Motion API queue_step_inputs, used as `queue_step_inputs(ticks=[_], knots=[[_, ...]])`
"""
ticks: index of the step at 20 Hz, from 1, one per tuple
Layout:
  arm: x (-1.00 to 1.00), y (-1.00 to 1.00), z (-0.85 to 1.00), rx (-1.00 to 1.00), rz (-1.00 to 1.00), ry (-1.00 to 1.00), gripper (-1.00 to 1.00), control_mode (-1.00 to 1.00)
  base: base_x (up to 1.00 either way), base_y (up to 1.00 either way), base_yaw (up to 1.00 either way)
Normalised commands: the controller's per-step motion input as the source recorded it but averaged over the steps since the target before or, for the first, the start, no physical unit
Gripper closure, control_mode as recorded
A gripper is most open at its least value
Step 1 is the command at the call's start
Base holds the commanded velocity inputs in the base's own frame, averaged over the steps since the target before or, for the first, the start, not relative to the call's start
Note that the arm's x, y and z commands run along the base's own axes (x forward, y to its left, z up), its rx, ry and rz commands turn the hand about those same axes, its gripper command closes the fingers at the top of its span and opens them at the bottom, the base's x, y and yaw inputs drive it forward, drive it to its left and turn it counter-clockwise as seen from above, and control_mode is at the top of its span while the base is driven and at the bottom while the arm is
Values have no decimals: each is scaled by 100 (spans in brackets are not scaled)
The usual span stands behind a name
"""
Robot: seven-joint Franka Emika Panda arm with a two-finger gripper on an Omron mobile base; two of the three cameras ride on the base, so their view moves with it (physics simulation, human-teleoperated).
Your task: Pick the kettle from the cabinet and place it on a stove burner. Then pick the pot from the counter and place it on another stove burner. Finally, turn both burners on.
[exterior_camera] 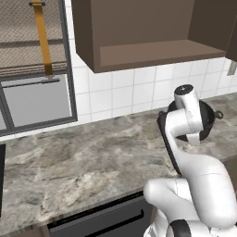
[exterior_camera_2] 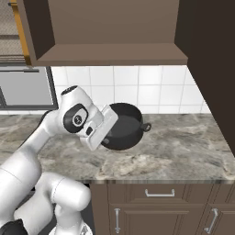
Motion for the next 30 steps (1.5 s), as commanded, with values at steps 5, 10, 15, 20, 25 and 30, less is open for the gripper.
queue_step_inputs(ticks=[5,10,15,20,25,30], knots=[[-67,5,40,0,-4,1,100,-100,0,0,0],[-73,5,36,0,-4,1,100,-100,0,0,0],[-75,10,25,0,-4,0,100,-100,0,0,0],[-73,15,15,0,-3,0,100,-100,0,0,0],[-66,18,11,0,-3,0,100,-100,0,0,0],[-6,6,0,0,-1,0,100,-100,0,0,0]])
